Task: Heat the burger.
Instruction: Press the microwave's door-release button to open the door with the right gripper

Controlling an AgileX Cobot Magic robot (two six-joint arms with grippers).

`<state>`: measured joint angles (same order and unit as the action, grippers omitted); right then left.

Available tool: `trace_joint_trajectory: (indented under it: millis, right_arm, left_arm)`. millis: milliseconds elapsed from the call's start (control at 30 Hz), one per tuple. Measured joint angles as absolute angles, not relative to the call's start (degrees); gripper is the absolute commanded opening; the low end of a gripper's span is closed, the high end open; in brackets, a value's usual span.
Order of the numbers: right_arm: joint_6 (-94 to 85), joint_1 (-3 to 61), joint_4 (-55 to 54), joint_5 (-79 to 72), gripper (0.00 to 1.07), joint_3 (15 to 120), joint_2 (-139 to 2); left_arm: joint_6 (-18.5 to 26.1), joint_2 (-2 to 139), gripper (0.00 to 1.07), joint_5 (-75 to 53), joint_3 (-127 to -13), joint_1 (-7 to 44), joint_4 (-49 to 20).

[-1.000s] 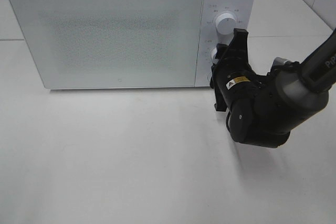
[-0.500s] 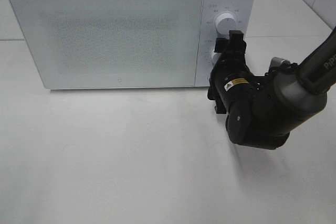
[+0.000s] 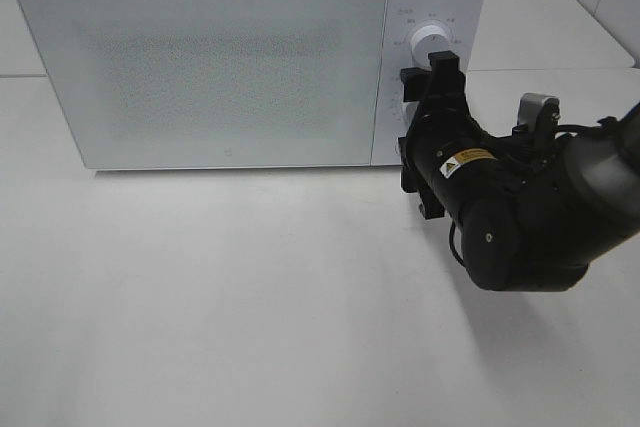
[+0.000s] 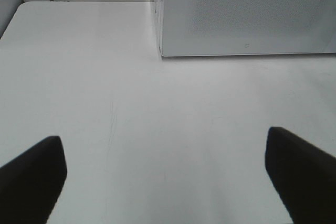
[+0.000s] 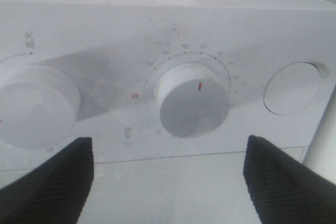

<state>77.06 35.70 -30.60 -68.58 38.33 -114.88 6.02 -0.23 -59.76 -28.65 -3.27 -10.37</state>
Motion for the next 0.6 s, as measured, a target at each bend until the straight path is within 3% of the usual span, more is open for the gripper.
trace_joint_trajectory:
  millis: [367,600]
  right_arm:
    - [69.6,35.7,-26.8,-60.4,0.76,29.3,-105.3]
    - [43.0,35.7,-26.8,-39.1,0.76,28.8,-93.3]
  left_arm:
    - [6.0,-0.2,0.97,-59.8,-28.6,-3.3,-10.4]
    - [6.0,-0.2,0.97,-59.8,-28.6,-3.3,-10.4]
